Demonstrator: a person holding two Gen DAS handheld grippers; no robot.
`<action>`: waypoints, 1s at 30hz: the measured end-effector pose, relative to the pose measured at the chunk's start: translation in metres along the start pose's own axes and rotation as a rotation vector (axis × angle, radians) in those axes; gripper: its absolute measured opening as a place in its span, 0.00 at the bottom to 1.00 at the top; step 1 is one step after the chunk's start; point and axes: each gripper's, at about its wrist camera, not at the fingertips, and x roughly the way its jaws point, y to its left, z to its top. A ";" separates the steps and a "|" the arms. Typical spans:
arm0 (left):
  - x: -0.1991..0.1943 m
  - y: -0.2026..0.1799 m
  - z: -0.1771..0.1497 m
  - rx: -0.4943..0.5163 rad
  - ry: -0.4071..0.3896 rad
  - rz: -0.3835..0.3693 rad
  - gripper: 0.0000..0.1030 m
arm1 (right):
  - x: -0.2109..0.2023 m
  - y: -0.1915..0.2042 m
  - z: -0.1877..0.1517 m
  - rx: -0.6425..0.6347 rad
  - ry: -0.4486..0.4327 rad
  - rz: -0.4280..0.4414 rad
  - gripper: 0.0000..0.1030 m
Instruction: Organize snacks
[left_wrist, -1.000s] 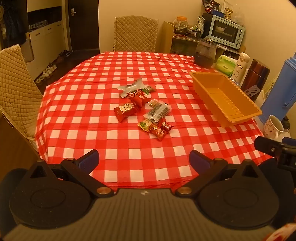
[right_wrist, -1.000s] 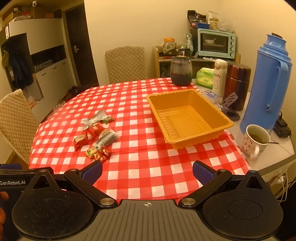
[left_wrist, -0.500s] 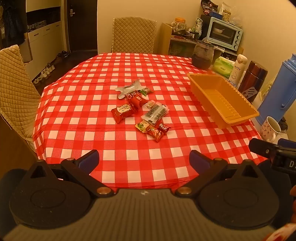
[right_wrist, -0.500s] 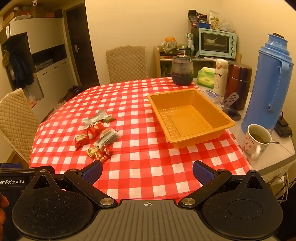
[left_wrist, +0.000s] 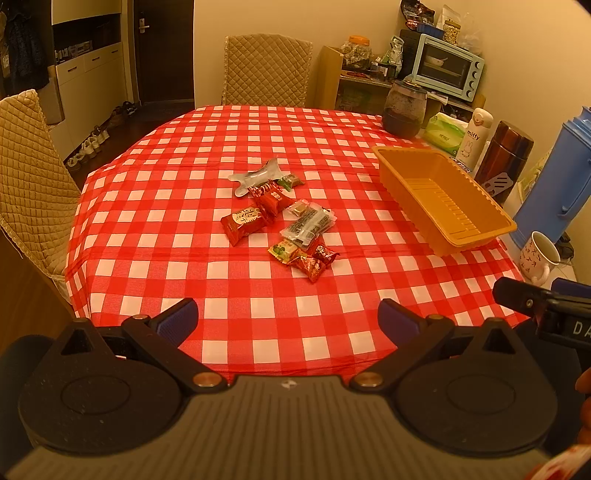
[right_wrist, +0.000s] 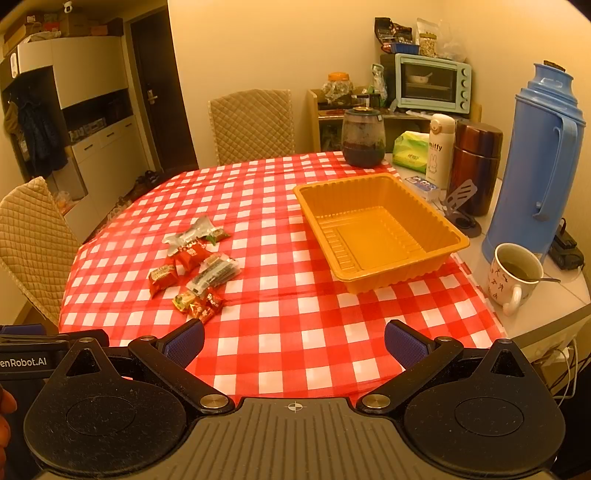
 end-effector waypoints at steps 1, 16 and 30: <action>0.000 0.000 0.000 0.000 0.000 0.001 1.00 | 0.000 0.000 0.000 0.000 0.000 0.000 1.00; 0.000 0.000 0.000 0.000 -0.001 0.001 1.00 | 0.001 0.000 0.000 0.002 0.000 0.001 1.00; 0.000 0.000 0.000 -0.001 0.000 0.000 1.00 | 0.003 -0.001 -0.004 0.004 0.003 0.003 1.00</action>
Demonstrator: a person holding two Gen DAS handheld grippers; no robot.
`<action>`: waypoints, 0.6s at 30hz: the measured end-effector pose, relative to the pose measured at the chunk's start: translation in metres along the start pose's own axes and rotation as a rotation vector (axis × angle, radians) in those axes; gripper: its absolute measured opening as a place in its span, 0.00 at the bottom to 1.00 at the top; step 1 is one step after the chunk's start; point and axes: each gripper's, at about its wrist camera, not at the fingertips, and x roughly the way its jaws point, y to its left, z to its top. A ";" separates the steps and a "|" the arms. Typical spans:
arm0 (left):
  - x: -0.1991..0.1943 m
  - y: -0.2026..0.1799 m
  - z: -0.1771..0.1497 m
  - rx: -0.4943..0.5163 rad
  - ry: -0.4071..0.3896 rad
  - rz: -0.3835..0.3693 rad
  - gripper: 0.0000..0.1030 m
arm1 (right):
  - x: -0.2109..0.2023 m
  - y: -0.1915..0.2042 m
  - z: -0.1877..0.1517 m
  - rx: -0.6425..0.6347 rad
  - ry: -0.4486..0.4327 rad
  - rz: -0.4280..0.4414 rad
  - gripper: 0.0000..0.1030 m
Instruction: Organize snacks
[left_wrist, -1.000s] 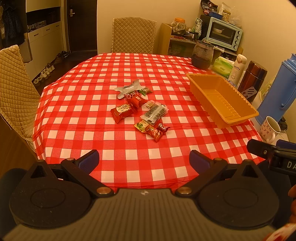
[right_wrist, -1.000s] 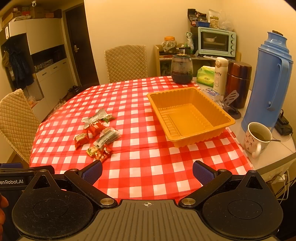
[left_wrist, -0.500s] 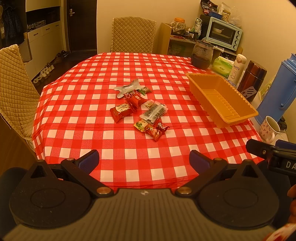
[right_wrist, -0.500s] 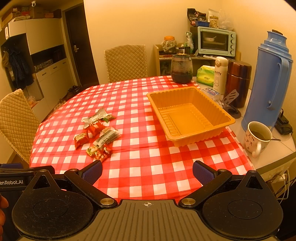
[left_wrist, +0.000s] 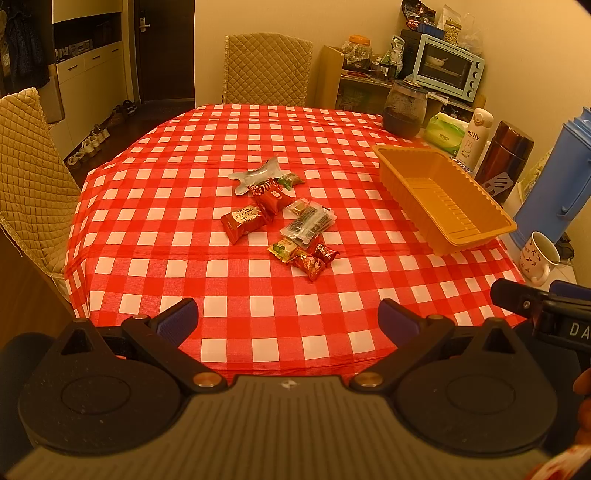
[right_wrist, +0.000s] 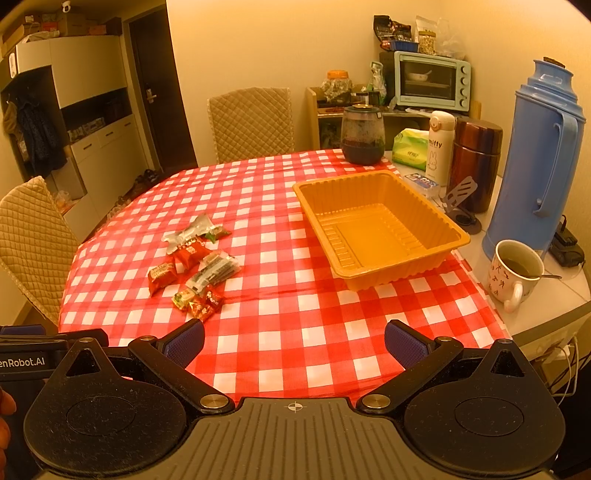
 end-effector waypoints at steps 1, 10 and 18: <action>0.000 0.000 0.000 0.001 0.000 0.000 1.00 | 0.000 0.000 0.001 0.000 0.000 0.000 1.00; 0.000 0.000 -0.001 0.001 0.000 0.001 1.00 | 0.004 0.001 -0.005 0.003 0.004 0.003 1.00; 0.009 0.005 -0.006 -0.009 0.013 0.004 1.00 | 0.015 0.001 -0.004 0.005 0.025 0.010 1.00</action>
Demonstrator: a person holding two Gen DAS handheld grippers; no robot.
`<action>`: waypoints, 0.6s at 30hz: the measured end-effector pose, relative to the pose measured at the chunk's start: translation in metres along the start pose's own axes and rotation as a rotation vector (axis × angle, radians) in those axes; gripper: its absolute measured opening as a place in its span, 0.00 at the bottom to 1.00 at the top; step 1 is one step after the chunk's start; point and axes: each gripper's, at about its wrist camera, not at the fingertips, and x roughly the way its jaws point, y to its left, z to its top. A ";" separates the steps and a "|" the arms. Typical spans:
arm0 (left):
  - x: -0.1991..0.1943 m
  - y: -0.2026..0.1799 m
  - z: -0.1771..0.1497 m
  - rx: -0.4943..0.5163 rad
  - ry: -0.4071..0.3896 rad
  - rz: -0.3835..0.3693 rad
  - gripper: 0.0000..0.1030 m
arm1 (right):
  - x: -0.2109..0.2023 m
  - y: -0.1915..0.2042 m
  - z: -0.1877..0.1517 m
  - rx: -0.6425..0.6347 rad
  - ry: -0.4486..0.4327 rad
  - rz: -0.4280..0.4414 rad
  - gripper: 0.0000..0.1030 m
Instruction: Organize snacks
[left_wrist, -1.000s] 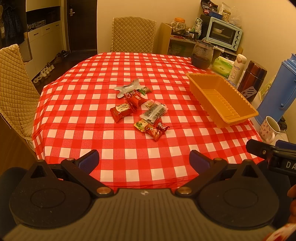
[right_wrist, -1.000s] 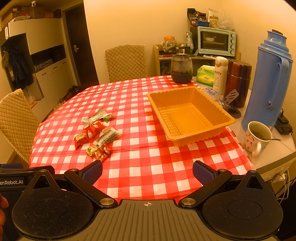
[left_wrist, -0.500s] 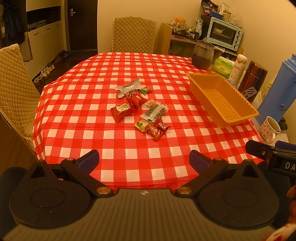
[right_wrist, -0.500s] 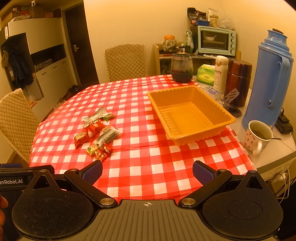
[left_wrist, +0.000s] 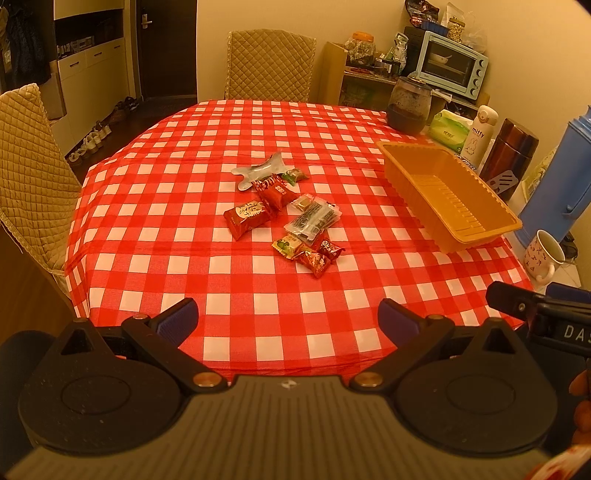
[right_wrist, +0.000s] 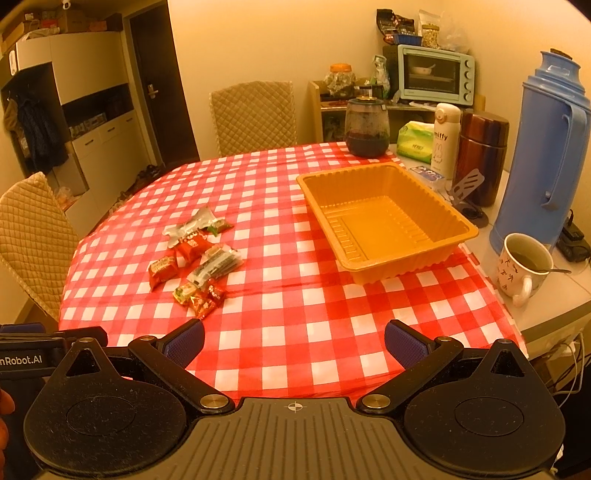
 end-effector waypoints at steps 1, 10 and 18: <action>0.001 0.000 0.000 0.000 0.000 0.000 1.00 | 0.001 0.000 0.000 0.000 0.002 0.001 1.00; 0.007 0.004 0.000 -0.004 0.005 -0.003 1.00 | 0.013 -0.001 -0.002 0.003 0.024 0.002 1.00; 0.019 0.008 0.001 -0.005 0.019 -0.007 1.00 | 0.028 -0.001 -0.004 0.002 0.035 0.007 1.00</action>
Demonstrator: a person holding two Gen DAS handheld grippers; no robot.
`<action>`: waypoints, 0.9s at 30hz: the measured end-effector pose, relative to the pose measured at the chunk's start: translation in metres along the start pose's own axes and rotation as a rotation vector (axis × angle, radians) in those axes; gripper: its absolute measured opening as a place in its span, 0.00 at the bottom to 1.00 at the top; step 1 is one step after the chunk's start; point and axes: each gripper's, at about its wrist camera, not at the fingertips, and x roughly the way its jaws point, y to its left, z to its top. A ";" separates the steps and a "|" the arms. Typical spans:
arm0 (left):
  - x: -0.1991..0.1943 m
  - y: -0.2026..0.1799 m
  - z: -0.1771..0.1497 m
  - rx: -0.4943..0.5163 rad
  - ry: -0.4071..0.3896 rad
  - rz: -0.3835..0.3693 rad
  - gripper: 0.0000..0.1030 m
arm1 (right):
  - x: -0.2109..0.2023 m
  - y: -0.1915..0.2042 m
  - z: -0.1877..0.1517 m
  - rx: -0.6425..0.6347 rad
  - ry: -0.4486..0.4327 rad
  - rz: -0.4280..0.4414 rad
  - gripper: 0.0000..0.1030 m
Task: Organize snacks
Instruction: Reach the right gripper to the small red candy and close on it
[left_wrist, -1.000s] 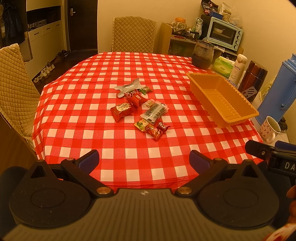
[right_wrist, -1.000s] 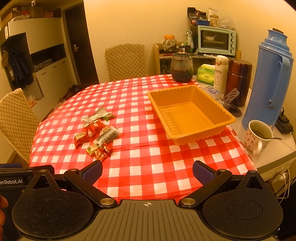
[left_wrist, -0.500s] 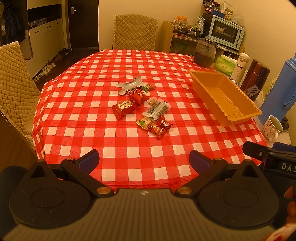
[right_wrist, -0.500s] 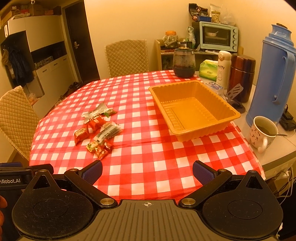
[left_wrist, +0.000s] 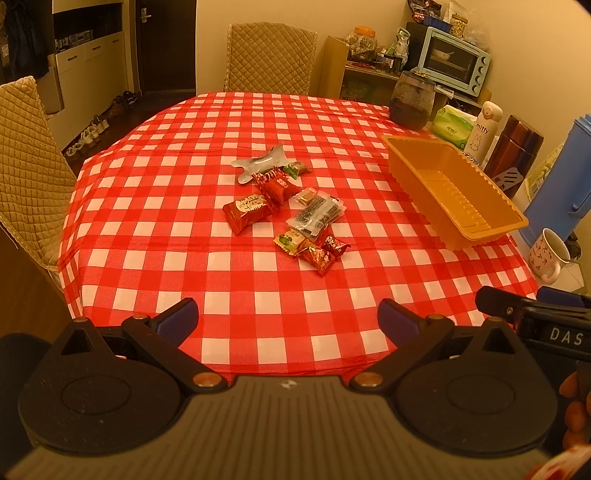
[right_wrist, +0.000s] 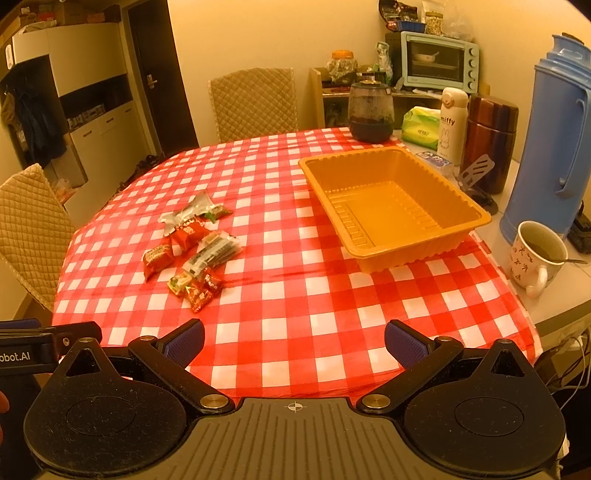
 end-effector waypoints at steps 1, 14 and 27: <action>0.003 0.001 0.000 -0.002 0.004 0.000 1.00 | 0.003 0.000 -0.001 -0.003 0.001 0.003 1.00; 0.059 0.027 0.015 -0.066 0.033 0.018 1.00 | 0.070 0.017 0.007 -0.106 -0.014 0.079 0.99; 0.113 0.045 0.030 -0.091 0.044 0.011 1.00 | 0.160 0.047 0.030 -0.283 0.031 0.204 0.56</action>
